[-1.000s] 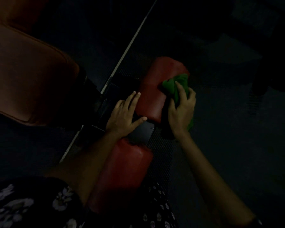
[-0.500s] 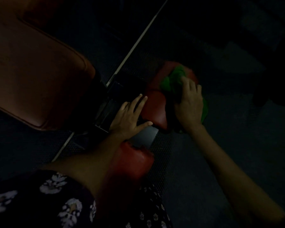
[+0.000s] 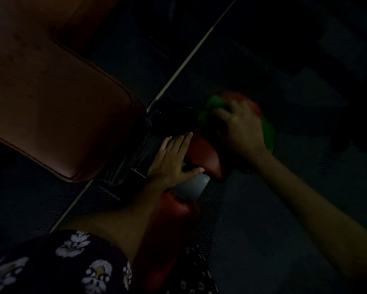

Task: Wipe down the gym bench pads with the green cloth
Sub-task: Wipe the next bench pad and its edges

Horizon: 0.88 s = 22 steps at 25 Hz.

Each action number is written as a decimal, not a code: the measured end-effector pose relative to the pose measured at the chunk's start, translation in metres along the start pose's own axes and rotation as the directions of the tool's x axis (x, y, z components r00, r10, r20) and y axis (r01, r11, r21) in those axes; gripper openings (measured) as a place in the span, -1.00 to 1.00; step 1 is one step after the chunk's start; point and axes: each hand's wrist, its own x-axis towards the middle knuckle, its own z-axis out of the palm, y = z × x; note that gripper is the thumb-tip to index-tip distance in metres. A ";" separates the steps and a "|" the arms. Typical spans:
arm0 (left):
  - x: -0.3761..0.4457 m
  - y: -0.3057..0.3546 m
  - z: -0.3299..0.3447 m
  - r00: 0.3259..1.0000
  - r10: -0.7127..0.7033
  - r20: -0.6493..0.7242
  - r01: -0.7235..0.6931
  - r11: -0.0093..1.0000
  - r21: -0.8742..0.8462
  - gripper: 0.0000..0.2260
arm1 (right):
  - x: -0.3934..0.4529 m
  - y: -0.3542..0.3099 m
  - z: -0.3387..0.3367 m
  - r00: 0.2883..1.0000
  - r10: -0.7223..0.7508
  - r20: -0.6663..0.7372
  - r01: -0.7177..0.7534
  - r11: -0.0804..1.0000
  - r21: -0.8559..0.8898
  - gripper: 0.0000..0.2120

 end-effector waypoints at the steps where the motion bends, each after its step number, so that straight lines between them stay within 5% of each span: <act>1: 0.000 0.000 -0.001 1.000 0.002 -0.001 -0.002 1.000 -0.021 -0.08 | 0.016 0.015 -0.002 0.991 0.134 0.020 -0.133 0.991 -0.030 -0.61; 4: -0.001 0.000 -0.002 0.999 -0.013 0.034 0.016 0.997 -0.079 -0.03 | 0.040 0.032 -0.013 0.957 0.286 0.044 -0.286 0.958 -0.017 -0.56; 12: 0.000 0.002 -0.002 0.999 -0.041 -0.004 0.041 0.998 0.053 -0.09 | -0.066 -0.005 0.008 0.973 -0.224 -0.057 0.230 0.965 0.128 -0.62; 16: 0.001 0.002 -0.001 0.999 -0.040 -0.003 0.040 0.998 0.051 -0.11 | -0.032 0.019 0.002 0.985 0.115 -0.126 -0.099 0.986 0.131 -0.58; 20: 0.002 0.003 0.000 0.998 -0.055 0.001 0.055 0.998 0.006 -0.14 | -0.046 -0.004 0.006 0.968 -0.245 -0.055 0.249 0.965 0.079 -0.63; 22: 0.002 0.004 -0.001 0.998 -0.056 0.000 0.056 0.998 0.011 -0.13 | -0.021 0.013 -0.005 0.974 -0.226 0.024 0.225 0.974 0.043 -0.62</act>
